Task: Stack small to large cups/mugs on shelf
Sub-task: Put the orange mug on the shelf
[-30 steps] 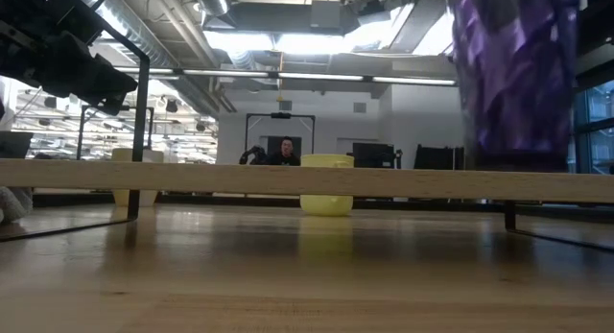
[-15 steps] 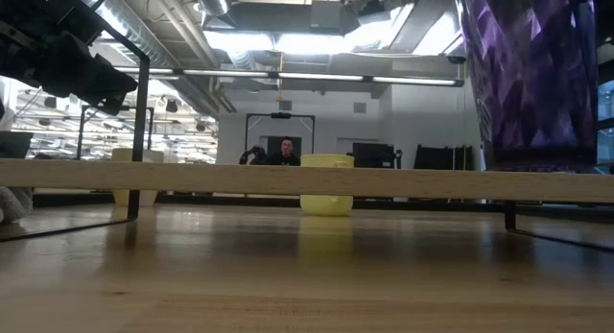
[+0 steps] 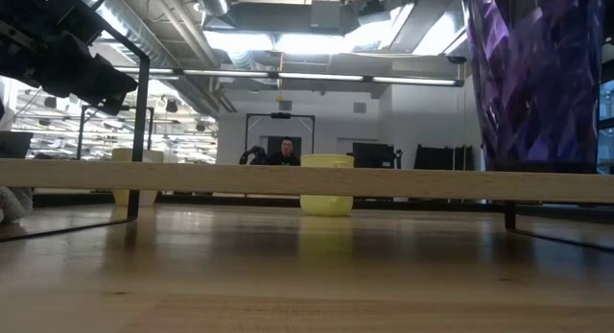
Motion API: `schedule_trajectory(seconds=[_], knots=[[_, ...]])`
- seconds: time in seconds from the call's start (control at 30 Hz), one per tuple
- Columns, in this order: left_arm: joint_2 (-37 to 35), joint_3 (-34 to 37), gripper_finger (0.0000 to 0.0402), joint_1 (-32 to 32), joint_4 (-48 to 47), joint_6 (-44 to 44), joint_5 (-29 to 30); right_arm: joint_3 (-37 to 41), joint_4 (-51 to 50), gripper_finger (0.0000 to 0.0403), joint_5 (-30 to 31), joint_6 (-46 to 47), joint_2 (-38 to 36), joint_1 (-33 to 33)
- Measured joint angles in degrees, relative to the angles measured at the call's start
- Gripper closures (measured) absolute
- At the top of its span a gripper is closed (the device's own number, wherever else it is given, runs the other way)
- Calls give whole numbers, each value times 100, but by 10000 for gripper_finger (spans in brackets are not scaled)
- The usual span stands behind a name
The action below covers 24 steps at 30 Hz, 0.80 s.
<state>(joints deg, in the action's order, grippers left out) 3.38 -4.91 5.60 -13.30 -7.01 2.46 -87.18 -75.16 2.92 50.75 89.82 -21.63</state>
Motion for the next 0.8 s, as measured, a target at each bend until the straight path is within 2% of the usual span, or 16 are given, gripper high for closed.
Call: schedule_trajectory(seconds=[0.27, 0.5, 0.57, 0.67, 0.8], knots=[[-1, 0, 376, 0, 0, 0, 0, -80, -123, 296, 216, 19, -140, 0], [0, 0, 376, 1, 0, 0, 0, -901, -1106, 293, 399, 182, -228, 2], [0, 0, 376, 1, 0, 0, 0, -1066, -1467, 293, 268, 346, -229, -34], [-2, 0, 376, -1, 0, 0, 0, -1110, -1462, 293, 53, 642, -290, -220], [0, 0, 376, -1, 2, 0, 0, -1056, -1475, 293, 10, 1656, -436, -675]])
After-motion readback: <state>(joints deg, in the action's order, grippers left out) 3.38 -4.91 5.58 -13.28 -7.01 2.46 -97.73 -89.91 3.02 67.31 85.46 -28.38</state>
